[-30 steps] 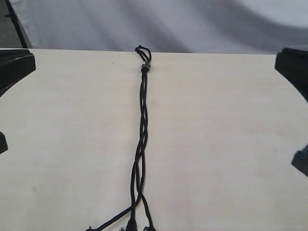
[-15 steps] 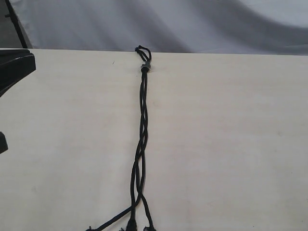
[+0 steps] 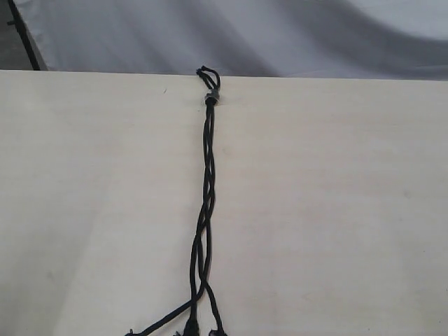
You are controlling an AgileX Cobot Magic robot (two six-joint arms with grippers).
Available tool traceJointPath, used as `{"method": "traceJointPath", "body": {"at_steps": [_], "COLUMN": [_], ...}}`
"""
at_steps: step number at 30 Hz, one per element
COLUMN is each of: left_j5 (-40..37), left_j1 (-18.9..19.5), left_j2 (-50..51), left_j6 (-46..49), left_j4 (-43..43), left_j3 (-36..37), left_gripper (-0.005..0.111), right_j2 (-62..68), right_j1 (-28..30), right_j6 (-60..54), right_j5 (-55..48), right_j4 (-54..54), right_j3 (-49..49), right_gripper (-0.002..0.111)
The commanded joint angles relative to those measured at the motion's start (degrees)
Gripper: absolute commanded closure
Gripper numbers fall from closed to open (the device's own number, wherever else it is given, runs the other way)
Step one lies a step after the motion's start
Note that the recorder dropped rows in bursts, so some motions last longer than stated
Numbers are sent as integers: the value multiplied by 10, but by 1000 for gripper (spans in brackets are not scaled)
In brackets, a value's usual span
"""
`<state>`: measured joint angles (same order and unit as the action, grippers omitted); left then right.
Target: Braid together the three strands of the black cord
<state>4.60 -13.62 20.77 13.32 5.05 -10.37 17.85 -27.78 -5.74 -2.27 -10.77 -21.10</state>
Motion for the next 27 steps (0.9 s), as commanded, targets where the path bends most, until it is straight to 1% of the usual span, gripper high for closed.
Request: {"method": "traceJointPath", "body": {"at_steps": [1, 2, 5, 7, 9, 11, 15, 18, 21, 22, 24, 27], "left_j5": [16, 16, 16, 23, 57, 29, 10, -41, -92, -127, -155, -163], "left_j1": [113, 140, 184, 197, 201, 202, 202, 202, 202, 202, 202, 202], "left_j2": [-72, -85, -107, -119, -134, -152, -188, -208, -208, -208, -208, -208], "left_j6": [1, 1, 1, 1, 1, 1, -11, -26, -78, -136, -183, -185], "left_j4": [14, 14, 15, 15, 15, 14, 14, 5, -23, -56, -81, -81], "left_j3": [59, 66, 82, 97, 104, 104, 104, 104, 104, 104, 104, 104], "left_gripper": [106, 106, 106, 106, 106, 106, 106, 106, 106, 106, 106, 106], "right_j2": [-3, -3, -3, -3, -3, -3, -3, -3, -3, -4, -4, -4], "right_j1": [3, 3, 3, 3, 3, 3, 3, 3, 3, 3, 3, 3], "right_j6": [2, 2, 2, 2, 2, 2, 2, 2, 2, 2, 2, 2], "right_j5": [-1, -1, -1, -1, -1, -1, -1, -1, -1, 1, 1, 1], "right_j4": [4, 4, 4, 4, 4, 4, 4, 4, 4, 4, 4, 4], "right_j3": [1, 1, 1, 1, 1, 1, 1, 1, 1, 1, 1, 1], "right_gripper": [108, 108, 108, 108, 108, 108, 108, 108, 108, 108, 108, 108]}}
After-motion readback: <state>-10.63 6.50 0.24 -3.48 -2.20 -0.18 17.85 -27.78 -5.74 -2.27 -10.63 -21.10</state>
